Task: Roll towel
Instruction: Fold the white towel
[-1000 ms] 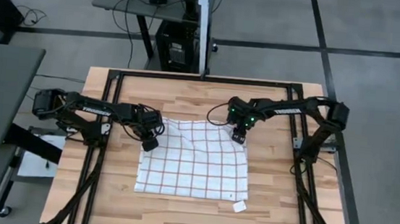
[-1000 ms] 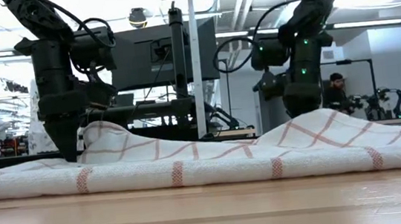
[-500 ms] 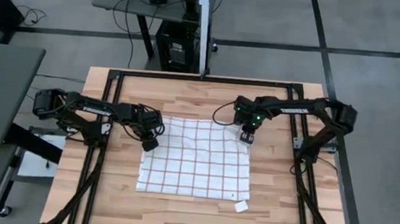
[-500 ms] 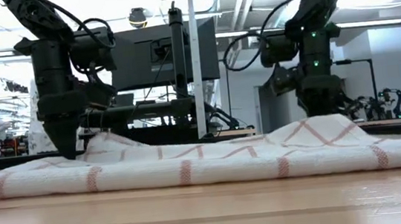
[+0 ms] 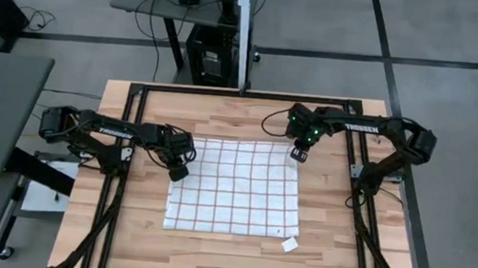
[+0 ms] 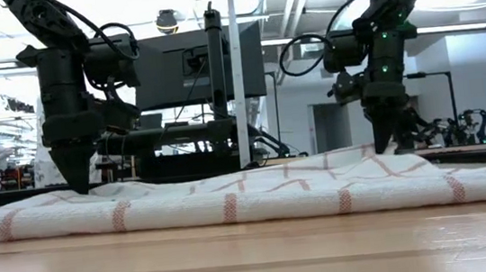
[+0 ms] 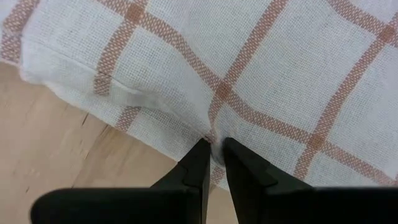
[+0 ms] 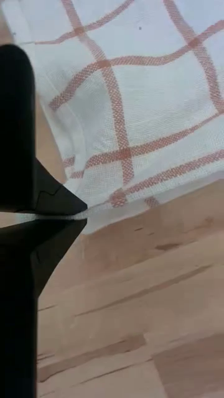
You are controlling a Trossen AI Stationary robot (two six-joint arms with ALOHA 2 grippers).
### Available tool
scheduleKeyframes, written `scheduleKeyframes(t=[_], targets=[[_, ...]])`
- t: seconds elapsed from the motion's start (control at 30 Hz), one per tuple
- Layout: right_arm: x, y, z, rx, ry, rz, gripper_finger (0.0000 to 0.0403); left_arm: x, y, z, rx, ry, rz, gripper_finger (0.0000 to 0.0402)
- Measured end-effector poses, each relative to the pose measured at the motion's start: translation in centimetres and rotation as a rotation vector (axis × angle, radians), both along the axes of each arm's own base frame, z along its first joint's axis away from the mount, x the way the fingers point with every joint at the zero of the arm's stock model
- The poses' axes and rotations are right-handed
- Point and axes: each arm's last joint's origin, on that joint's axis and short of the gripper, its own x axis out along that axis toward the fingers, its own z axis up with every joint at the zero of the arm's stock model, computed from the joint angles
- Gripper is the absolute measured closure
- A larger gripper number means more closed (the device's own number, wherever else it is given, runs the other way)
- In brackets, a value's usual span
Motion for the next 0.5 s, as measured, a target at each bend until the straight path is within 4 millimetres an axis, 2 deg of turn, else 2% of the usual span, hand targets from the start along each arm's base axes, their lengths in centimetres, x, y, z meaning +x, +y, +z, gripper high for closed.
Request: scheduleKeyframes(t=[0.17,0.5], targets=[[0.1,-1.0,0.8,-0.021,-0.023,-0.007,0.0371,0.0,0.0,0.0,0.000,0.000,0.000,0.0368],[-0.4,-2.8,5.2,0.019,0.038,-0.063,0.0233,0.0,0.0,0.1,0.001,0.003,-0.003,0.0368]])
